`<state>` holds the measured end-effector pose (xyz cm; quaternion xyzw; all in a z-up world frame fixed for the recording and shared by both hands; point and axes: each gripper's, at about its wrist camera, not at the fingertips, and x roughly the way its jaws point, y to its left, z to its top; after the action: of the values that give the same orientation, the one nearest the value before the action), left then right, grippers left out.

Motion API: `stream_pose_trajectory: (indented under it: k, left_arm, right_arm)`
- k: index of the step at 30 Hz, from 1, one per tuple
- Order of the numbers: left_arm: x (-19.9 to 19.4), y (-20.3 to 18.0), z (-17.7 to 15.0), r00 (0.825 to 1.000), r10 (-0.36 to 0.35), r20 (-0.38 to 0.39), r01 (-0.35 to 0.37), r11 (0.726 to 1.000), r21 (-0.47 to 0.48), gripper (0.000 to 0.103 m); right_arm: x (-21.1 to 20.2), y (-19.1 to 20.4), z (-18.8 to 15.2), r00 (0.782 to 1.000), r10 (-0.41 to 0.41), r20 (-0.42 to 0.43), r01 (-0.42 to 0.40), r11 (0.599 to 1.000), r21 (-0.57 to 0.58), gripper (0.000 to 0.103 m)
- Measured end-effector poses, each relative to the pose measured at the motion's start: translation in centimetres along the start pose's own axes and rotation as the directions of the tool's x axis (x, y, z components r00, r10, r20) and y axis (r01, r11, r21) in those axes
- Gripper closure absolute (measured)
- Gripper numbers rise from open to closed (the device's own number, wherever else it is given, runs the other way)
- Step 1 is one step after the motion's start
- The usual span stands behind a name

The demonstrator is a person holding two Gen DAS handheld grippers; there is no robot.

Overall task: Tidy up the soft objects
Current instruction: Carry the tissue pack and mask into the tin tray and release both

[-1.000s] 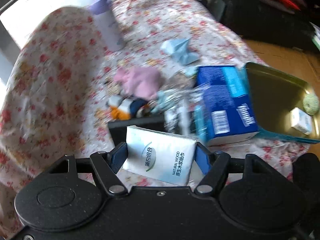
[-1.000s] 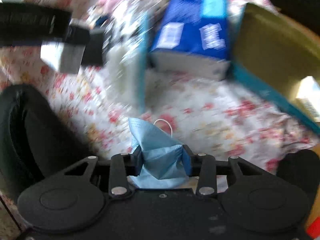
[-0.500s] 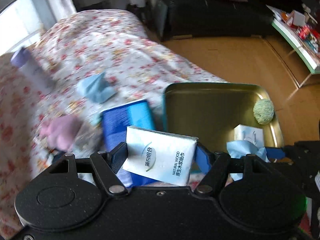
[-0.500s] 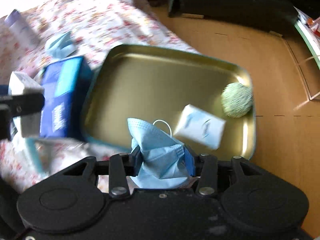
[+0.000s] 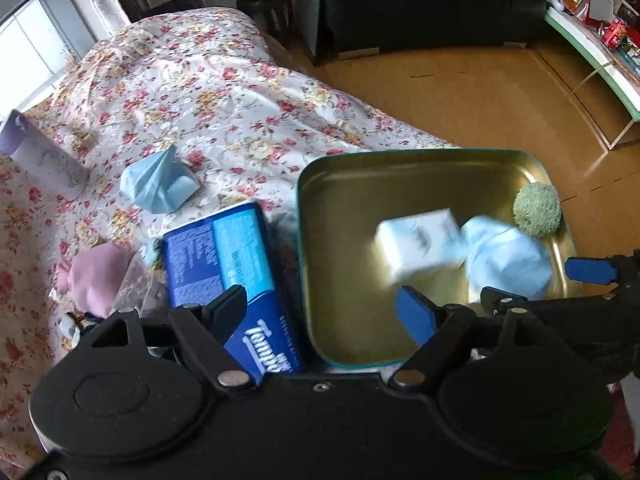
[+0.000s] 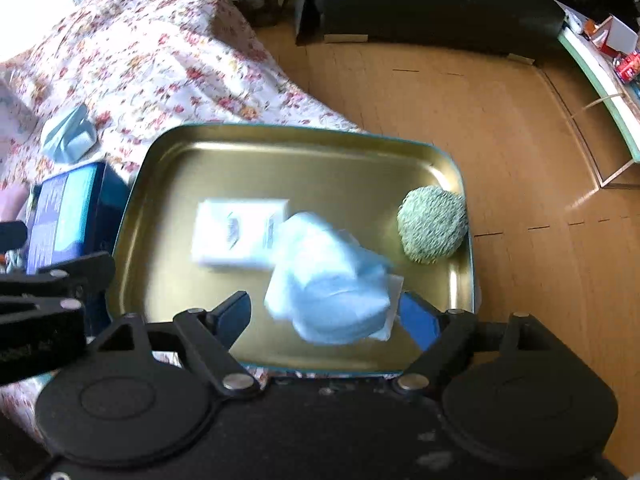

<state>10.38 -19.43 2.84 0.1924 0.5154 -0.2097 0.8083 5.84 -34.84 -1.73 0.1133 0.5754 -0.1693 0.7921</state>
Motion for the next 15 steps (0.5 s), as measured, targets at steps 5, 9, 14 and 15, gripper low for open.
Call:
stream_pose_trajectory:
  k: [5, 9, 14, 15]
  left_arm:
    - [-1.0, 1.5, -1.6, 1.000, 0.028, 0.013, -0.028, 1.000, -0.013, 0.024]
    - [-2.2, 3.3, -3.4, 0.999, 0.042, 0.034, -0.041, 0.999, -0.037, 0.024]
    - [-3.6, 5.8, -5.6, 0.997, 0.055, 0.059, -0.051, 0.996, -0.076, 0.022]
    - [-4.0, 6.4, -6.1, 0.996, 0.059, 0.064, -0.053, 0.995, -0.088, 0.021]
  right_arm:
    - [-0.7, 1.9, -1.3, 0.999, 0.031, -0.012, -0.031, 0.999, -0.025, 0.021]
    - [-1.7, 3.8, -2.3, 0.999, 0.051, -0.014, -0.052, 0.997, -0.060, 0.020]
    - [-2.9, 6.4, -3.5, 0.997, 0.071, -0.013, -0.072, 0.991, -0.111, 0.019]
    - [-3.1, 6.9, -3.8, 0.997, 0.076, -0.014, -0.077, 0.990, -0.121, 0.019]
